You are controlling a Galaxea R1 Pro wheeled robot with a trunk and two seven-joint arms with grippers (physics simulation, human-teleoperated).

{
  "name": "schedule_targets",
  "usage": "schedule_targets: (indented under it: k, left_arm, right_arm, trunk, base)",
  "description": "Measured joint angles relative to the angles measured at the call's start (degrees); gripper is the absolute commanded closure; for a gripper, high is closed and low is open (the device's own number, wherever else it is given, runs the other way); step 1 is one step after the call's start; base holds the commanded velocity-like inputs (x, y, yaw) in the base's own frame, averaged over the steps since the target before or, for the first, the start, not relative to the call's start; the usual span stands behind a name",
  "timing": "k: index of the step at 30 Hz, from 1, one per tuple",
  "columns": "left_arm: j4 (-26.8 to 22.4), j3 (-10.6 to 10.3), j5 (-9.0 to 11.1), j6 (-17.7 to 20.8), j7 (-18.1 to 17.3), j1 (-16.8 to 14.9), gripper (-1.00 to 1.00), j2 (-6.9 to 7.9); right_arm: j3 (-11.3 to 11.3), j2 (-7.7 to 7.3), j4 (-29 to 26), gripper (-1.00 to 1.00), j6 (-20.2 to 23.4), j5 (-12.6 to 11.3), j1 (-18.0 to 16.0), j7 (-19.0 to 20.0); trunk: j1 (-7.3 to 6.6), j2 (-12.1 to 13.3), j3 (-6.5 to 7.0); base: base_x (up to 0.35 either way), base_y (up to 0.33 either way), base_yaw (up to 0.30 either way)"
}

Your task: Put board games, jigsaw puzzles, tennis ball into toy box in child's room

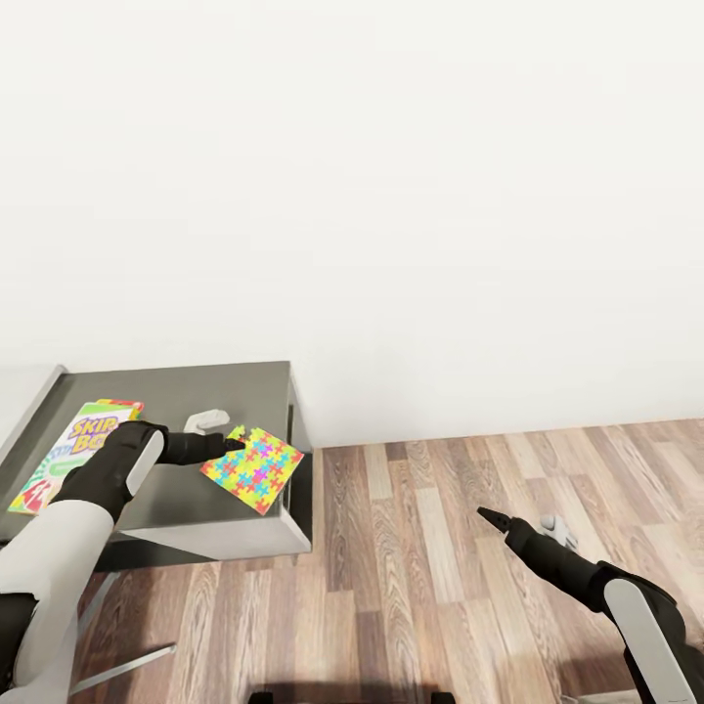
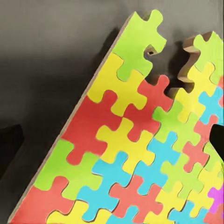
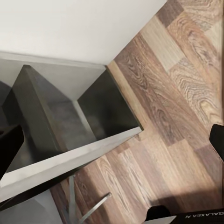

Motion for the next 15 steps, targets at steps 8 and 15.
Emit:
schedule_targets:
  k: [8,15]
  left_arm:
    - [-0.2,0.0,0.7,0.2,0.1,0.0,-1.0,-0.57]
    - [0.1,0.0,-0.4,-0.9,0.0,0.0,-1.0,-0.5]
  right_arm:
    - [0.0,-0.01,0.0,-1.0,0.0,0.0,0.0,0.0]
    - [0.0,0.0,0.0,-1.0,0.0,0.1,0.0,0.0]
  trunk:
    - [0.01,0.0,0.0]
    - [-0.01,0.0,0.0]
  base:
    - [0.002,-0.052,0.0]
    - [0.0,-0.089,0.0]
